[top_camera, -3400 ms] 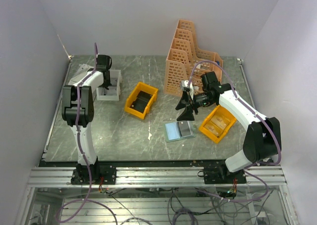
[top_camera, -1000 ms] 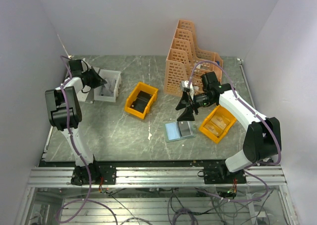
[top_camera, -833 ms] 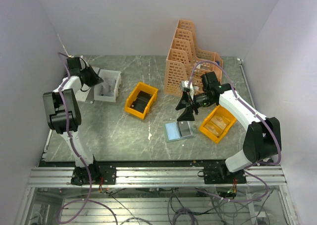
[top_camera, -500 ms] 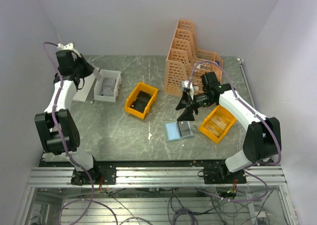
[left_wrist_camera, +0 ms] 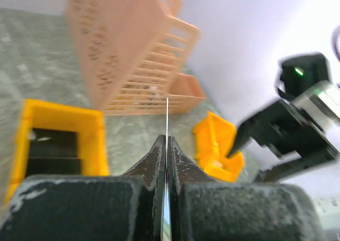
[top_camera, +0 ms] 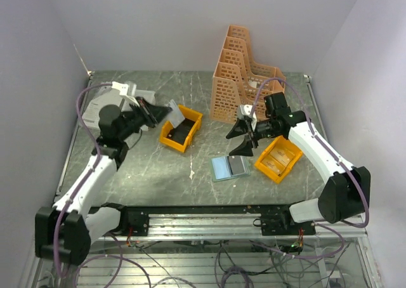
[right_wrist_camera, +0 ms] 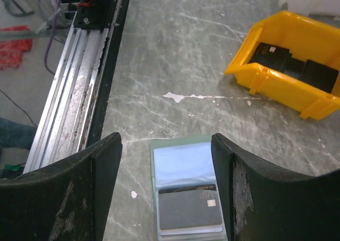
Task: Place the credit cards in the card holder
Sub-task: Pick up the credit card from the storage box.
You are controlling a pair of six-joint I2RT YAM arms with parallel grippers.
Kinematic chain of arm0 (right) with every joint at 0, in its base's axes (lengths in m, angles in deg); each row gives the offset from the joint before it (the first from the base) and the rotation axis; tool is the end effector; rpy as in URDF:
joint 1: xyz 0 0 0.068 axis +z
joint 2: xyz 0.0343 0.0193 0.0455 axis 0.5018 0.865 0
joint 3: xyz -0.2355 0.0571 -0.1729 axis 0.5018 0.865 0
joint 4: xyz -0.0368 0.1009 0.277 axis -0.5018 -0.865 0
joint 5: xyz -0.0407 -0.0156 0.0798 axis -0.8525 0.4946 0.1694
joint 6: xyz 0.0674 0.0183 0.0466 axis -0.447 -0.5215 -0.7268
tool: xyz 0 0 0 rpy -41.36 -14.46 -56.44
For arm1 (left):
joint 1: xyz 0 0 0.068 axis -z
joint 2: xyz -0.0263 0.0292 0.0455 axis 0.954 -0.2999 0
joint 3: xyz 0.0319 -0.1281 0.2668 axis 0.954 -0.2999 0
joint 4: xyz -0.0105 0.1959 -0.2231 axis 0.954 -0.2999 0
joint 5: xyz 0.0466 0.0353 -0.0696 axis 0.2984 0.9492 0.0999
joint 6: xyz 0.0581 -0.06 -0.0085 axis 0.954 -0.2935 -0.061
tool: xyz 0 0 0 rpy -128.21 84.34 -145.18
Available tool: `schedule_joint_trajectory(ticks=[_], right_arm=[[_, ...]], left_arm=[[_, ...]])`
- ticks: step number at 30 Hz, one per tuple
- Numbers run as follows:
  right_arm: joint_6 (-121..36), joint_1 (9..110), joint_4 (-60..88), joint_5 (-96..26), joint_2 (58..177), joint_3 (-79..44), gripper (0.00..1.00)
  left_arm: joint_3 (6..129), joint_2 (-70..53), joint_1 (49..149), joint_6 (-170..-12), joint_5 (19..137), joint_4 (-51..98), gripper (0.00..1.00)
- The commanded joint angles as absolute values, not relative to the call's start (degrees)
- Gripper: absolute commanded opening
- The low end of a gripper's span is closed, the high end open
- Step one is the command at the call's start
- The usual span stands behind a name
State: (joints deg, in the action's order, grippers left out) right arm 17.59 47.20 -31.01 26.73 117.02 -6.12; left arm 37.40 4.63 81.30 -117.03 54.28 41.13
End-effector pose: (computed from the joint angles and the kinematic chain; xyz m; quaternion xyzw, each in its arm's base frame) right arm 0.2735 0.1560 0.2891 -0.5730 0.5726 0.4611 0.3622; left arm 0.2986 -0.0858 0.3250 0.0196 0.7126 -0.4451 0.5420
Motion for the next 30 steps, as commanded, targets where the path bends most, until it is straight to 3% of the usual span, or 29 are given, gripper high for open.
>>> schedule_joint_trajectory(ticks=[1, 10, 17, 23, 30], right_arm=[[18.25, 46.65, -33.49, 30.27, 114.36, -10.30, 0.68], [9.21, 46.73, -41.89, 34.00, 113.11, -19.89, 0.68], [-5.96, 46.82, -28.73, 34.56, 107.35, -9.92, 0.73], [-5.27, 47.79, -23.97, 35.12, 103.84, -2.77, 0.75], [-7.83, 49.31, -19.77, 34.92, 104.66, -0.32, 0.58]], left_arm=[[30.84, 11.15, 90.78, -122.11, 56.06, 56.81, 0.07], [22.69, 14.45, 112.14, -118.53, 67.99, 66.91, 0.07], [23.61, 11.29, 122.80, -108.65, 69.89, 65.32, 0.07], [25.14, 7.39, 126.62, -102.16, 69.72, 64.31, 0.07], [26.26, 3.91, 127.30, -101.48, 68.47, 65.56, 0.07]])
